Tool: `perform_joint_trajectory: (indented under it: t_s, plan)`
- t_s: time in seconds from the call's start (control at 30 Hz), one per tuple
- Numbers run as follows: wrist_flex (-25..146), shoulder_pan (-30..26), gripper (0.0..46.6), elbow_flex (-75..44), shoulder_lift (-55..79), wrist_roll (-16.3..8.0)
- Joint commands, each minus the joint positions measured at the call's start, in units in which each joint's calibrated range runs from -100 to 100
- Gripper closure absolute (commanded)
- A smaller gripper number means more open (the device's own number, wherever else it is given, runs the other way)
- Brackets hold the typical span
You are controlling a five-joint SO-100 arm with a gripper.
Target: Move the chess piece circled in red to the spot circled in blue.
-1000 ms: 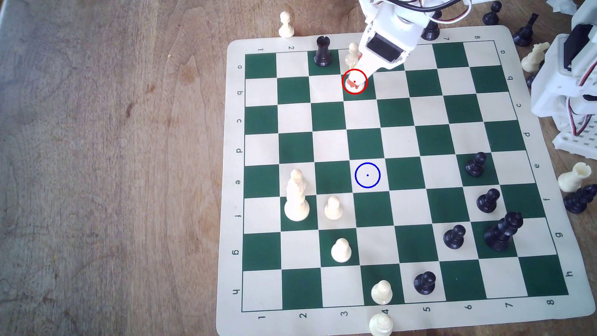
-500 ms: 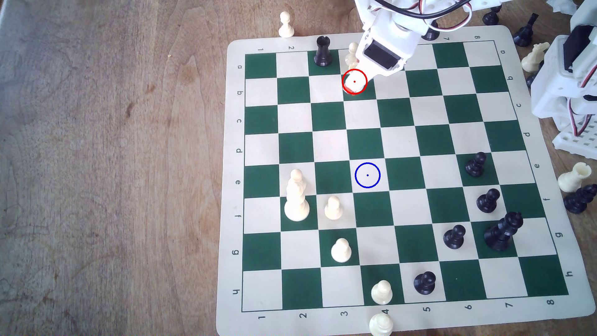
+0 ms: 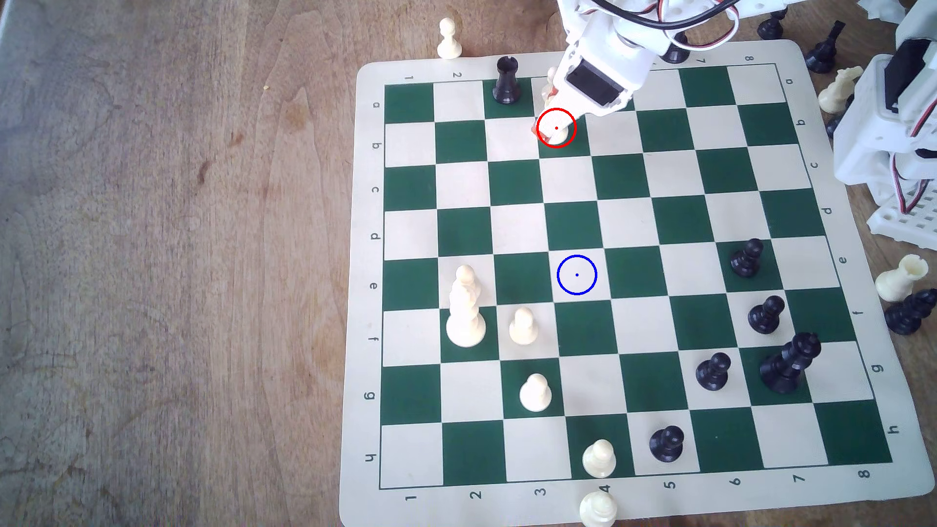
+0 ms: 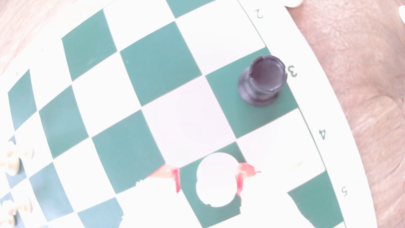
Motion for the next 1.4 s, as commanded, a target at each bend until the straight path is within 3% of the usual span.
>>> perform_joint_trajectory:
  t_s: [0.0,0.13,0.23,0.27,0.7,1.1,1.23,1.37]
  plan:
    - [-0.3,0.4,35.4,0.1,-1.3,0.6]
    - [-0.3,0.2,38.5,0.6,-1.5,1.2]
    - [-0.3,0.2,45.9,0.8,-1.7,1.4]
    - [-0.3,0.2,46.4,0.8,-1.8,1.4]
    - [1.9,0.1,46.4,-1.0,-6.1,1.1]
    - [17.6,-0.5,46.4,-14.4,-16.0,0.5]
    - [20.4,-4.3,46.4,-17.0,-19.0,0.4]
    - [25.0,-10.7,46.4,-20.2,-20.9,-1.3]
